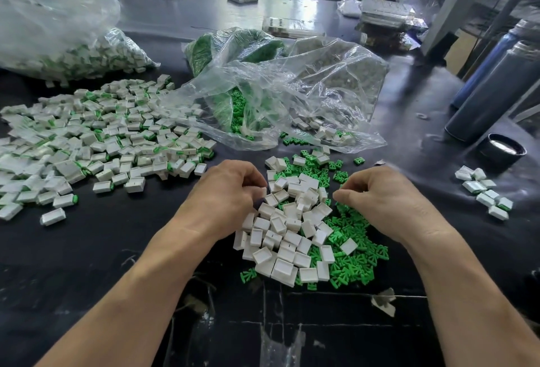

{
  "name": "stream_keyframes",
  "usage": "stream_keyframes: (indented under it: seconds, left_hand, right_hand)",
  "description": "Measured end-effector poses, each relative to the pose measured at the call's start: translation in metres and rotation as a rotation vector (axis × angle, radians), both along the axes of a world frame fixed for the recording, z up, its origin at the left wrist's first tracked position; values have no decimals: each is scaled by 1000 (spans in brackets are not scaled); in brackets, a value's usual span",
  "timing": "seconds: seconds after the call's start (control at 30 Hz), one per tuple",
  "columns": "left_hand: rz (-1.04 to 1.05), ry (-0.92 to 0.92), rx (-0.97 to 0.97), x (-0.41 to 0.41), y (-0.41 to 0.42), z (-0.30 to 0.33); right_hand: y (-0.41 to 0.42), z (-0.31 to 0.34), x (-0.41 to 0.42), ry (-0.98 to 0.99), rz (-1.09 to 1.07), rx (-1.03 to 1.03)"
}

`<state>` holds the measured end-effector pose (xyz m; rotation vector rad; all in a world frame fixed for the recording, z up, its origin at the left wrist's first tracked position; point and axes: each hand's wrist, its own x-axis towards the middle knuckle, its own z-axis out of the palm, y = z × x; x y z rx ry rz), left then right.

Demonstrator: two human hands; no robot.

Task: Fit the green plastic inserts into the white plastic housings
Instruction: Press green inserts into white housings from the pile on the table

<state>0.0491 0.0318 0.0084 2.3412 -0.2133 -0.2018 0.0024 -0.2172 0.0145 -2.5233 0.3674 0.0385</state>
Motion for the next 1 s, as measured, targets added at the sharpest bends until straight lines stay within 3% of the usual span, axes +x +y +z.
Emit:
stream_keyframes:
  seconds: [0.3,0.67,0.87,1.0]
  left_hand:
    - [39,-23,-263,-2,-5,6]
    - [22,162,-728,-10,-10,12]
    - [-17,79,-637,-12,-10,10]
    - [-69,6,-612,-15,-12,11]
  right_hand:
    - [16,-2,0,-18,23,-18]
    - [24,-4,0,-26,-39,-78]
    - [23,-4,-1,-168,-96,-8]
    - [27,-4,-2,-321,-90,268]
